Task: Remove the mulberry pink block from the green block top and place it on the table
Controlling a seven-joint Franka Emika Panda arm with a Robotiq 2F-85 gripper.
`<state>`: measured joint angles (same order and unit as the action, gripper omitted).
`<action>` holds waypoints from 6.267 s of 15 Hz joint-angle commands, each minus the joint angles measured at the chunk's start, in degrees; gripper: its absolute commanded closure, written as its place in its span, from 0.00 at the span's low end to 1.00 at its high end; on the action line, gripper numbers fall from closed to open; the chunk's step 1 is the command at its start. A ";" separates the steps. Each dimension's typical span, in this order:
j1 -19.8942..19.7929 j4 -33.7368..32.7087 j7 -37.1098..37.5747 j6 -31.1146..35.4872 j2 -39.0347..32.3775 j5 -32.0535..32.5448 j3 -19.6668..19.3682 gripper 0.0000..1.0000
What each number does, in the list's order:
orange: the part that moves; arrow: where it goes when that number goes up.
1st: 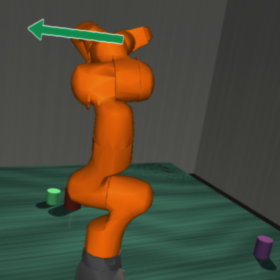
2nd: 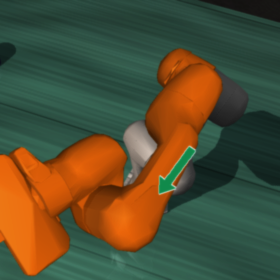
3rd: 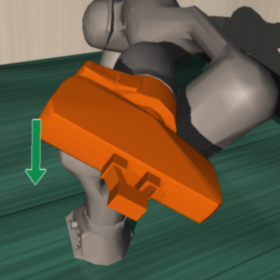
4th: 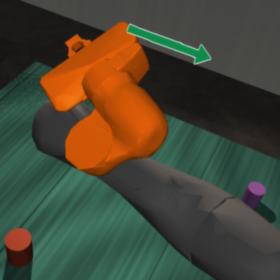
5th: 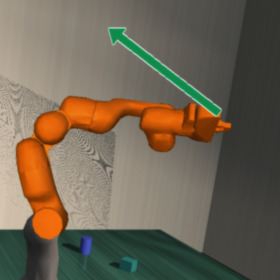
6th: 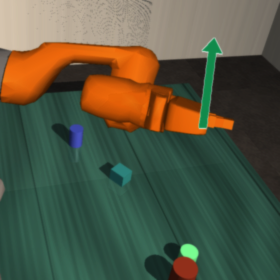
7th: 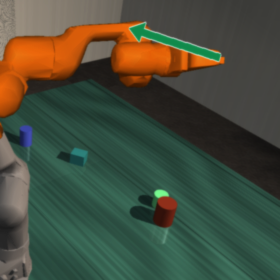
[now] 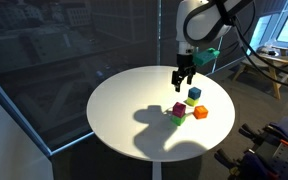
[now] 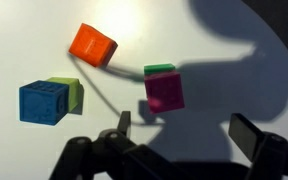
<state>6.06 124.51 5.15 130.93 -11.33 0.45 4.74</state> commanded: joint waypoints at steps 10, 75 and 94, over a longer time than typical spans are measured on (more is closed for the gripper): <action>0.53 -4.65 -0.13 -0.32 -6.18 3.26 -0.58 0.00; 2.41 -9.53 0.76 9.33 -14.73 4.93 -3.10 0.67; 0.32 -26.48 1.52 -1.71 -25.77 5.15 -6.20 0.67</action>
<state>6.71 102.00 5.64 131.38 -34.25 5.33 -1.45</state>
